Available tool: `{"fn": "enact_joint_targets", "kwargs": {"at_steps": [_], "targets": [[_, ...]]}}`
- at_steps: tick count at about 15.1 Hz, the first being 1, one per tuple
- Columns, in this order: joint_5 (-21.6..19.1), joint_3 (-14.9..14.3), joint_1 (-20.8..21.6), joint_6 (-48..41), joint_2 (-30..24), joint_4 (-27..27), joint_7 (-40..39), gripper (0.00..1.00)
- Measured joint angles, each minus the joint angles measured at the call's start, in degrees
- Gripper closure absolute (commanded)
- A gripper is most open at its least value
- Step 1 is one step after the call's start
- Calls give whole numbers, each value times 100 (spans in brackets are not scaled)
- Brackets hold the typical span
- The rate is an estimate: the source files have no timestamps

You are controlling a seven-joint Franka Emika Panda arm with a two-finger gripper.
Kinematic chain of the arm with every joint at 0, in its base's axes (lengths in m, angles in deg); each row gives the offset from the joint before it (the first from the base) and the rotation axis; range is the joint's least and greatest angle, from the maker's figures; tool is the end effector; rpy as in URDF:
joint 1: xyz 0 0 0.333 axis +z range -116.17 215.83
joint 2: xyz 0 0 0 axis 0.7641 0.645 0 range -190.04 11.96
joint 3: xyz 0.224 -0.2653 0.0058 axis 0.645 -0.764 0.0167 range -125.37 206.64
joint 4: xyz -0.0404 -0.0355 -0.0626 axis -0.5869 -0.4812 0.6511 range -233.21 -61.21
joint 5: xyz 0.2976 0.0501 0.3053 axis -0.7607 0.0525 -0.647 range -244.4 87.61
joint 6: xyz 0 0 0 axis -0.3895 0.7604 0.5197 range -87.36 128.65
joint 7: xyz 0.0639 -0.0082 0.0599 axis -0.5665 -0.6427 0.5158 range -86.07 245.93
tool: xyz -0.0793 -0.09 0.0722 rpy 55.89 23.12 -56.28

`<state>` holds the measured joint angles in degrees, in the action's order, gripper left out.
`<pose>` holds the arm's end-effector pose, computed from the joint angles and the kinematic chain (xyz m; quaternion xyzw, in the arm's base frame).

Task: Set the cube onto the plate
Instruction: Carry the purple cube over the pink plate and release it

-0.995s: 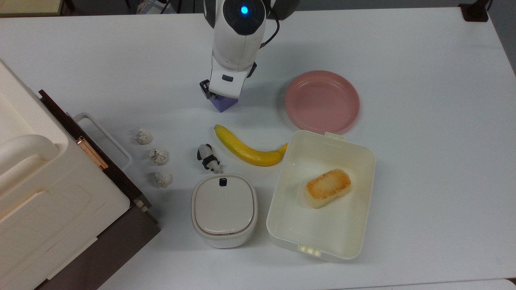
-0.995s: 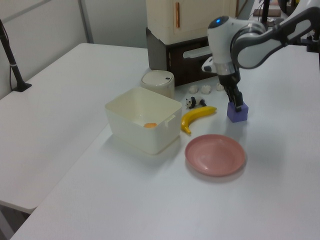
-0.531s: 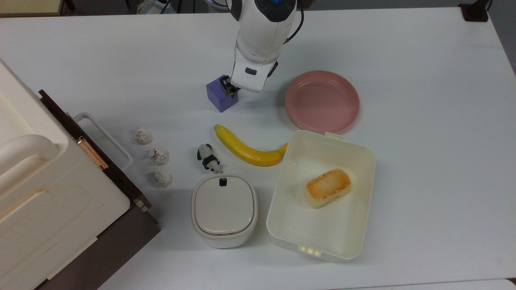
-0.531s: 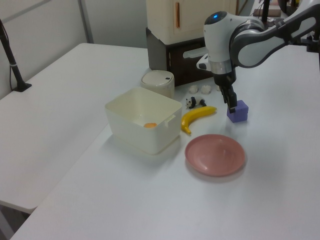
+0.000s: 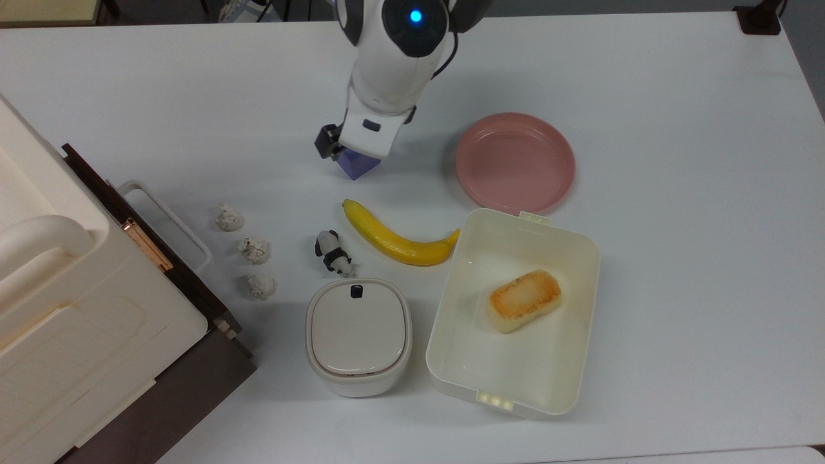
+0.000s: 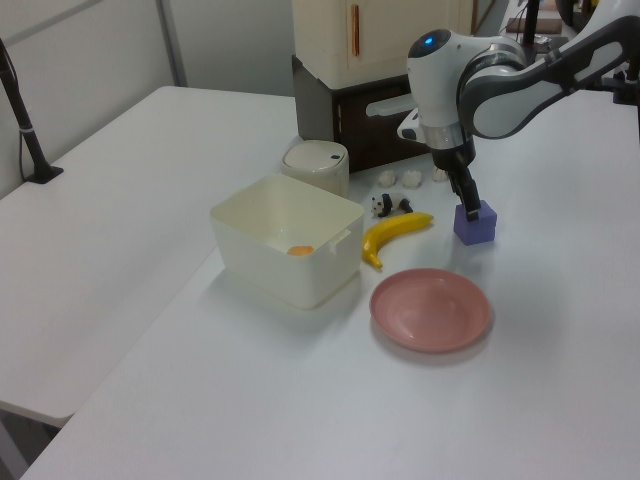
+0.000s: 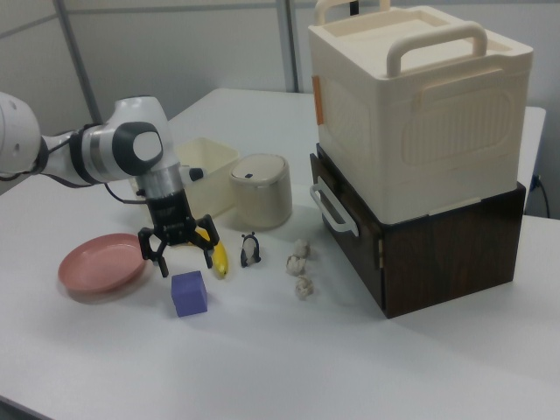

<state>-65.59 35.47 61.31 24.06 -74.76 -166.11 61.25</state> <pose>0.6182 0.0478 0.3349 0.9521 0.2627 -0.1216 0.0982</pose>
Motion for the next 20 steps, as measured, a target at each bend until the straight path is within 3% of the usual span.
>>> {"fn": "enact_joint_targets", "kwargs": {"at_steps": [3, 4, 6, 8, 12, 16, 20], "targets": [[49, 0, -86, 0, 57, -206, -13, 15], [49, 0, -74, 0, 108, -246, -12, 27], [49, 10, -49, 0, 241, -262, 9, 78], [49, 16, -29, 0, 313, -251, 34, 100], [-23, 23, -15, -184, 288, -23, 169, 97], [-676, 63, 53, -877, 227, 682, 300, 88], [-1048, 82, 534, -937, 211, 787, 1208, 85]]}}
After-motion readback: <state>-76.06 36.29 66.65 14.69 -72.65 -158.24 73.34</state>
